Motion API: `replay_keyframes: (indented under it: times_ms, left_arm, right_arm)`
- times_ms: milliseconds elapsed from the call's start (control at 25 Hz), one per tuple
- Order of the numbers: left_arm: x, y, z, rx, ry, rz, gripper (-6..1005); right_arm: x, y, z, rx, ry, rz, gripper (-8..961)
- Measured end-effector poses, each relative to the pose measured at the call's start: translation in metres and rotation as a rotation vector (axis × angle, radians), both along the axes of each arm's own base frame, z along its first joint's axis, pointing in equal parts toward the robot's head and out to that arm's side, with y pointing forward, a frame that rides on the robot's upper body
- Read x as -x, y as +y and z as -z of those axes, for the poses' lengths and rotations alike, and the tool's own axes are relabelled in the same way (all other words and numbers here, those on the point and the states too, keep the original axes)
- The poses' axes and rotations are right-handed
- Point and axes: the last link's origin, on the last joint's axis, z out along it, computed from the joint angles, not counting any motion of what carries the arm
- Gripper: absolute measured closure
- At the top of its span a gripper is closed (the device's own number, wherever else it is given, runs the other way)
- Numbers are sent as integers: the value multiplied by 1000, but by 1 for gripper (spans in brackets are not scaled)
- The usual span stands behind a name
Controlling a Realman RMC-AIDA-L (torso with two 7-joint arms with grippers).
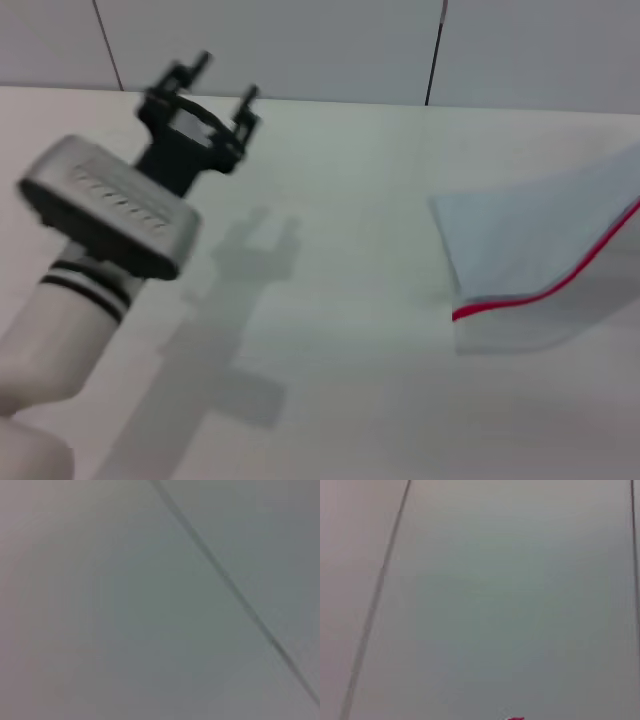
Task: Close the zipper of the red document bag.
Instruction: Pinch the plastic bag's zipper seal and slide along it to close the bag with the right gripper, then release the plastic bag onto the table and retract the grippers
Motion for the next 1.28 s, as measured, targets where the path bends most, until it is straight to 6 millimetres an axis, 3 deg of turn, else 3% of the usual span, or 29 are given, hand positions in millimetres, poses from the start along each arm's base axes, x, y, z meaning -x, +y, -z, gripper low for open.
replay_keyframes:
  times_ms: [120, 480, 1280]
  left_arm:
    - [6, -6, -9, -65, -66, 34, 427]
    - [17, -15, -25, -136, -180, 84, 426]
    - [19, -13, -30, -167, -203, 78, 426]
  right_arm:
    - [6, -4, 1, 36, 33, -73, 67]
    - [23, -25, -13, 133, 155, -340, 69]
    - [19, -15, -13, 160, 158, -297, 72]
